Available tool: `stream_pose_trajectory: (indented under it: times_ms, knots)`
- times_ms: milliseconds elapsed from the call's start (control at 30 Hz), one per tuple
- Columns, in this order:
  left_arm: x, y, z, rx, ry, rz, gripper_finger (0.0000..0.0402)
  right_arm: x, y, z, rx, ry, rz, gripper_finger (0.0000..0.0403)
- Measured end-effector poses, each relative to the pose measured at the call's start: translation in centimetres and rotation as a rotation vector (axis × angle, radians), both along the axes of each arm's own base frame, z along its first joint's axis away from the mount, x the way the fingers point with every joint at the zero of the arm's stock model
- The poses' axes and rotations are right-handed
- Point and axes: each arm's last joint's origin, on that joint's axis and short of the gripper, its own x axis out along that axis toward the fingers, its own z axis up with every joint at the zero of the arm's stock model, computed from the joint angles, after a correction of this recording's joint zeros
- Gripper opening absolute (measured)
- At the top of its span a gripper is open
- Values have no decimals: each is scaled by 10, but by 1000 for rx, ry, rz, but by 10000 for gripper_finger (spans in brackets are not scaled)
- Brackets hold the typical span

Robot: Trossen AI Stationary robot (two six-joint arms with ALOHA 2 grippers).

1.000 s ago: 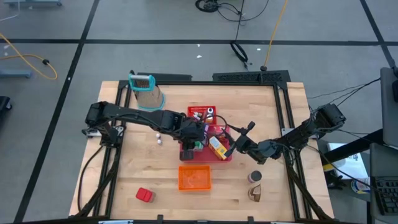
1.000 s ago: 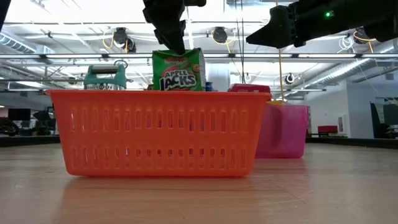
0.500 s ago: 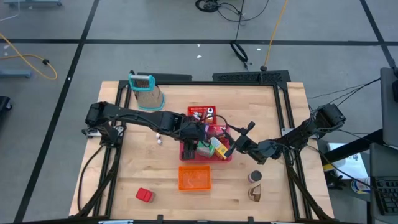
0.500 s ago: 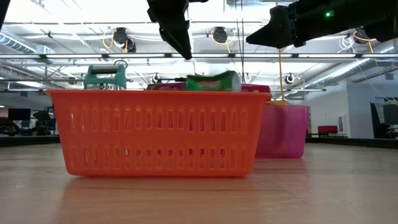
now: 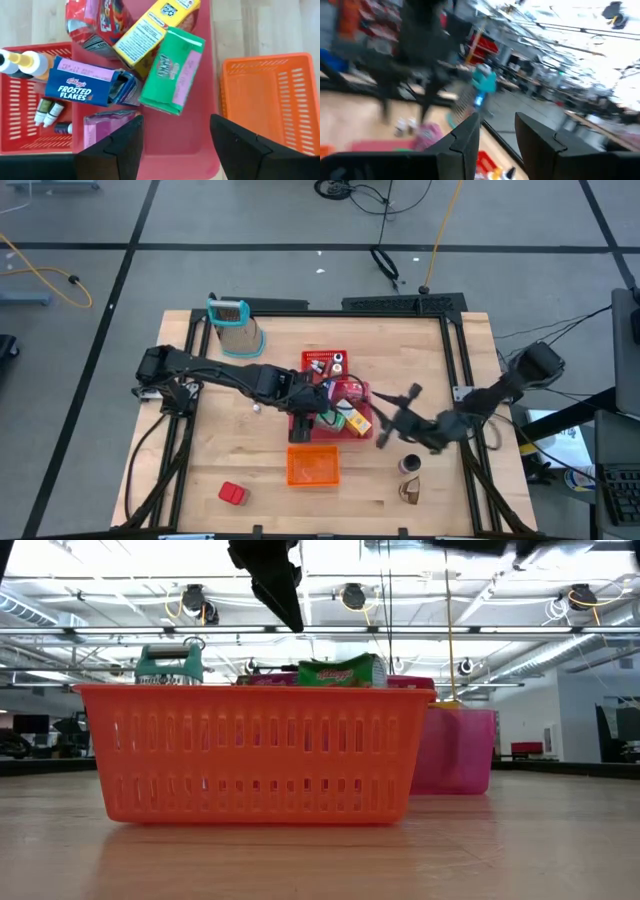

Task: Pick & Place Kitchen Items
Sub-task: Put the black seasoning bottle into the orange bin

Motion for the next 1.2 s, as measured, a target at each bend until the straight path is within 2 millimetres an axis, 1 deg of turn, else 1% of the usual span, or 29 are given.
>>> stream_pose_trajectory:
  times_ms: [100,167,333,500,567,700,867,967,1100,1200]
  knots:
    - [0,0,0,23,-5,9,225,-24,16,17,60,-36,73,116]
    - [0,1,0,39,-8,17,225,-40,25,21,98,-20,118,116]
    - [0,2,0,62,-12,26,225,-74,44,19,156,30,165,117]
    - [0,2,1,78,-13,27,225,-99,61,18,215,21,255,119]
    - [0,3,1,80,-14,28,225,-108,66,16,223,27,296,126]
    - [1,3,1,85,-22,20,225,-125,73,8,220,41,298,150]
    - [1,3,1,86,-22,20,225,-138,80,-1,272,31,355,189]
    - [1,3,1,86,-21,21,225,-142,84,-10,254,47,377,210]
    - [1,3,1,94,-20,5,225,-145,90,-21,253,54,396,228]
    - [1,3,1,75,-23,40,225,-146,94,-27,283,54,419,235]
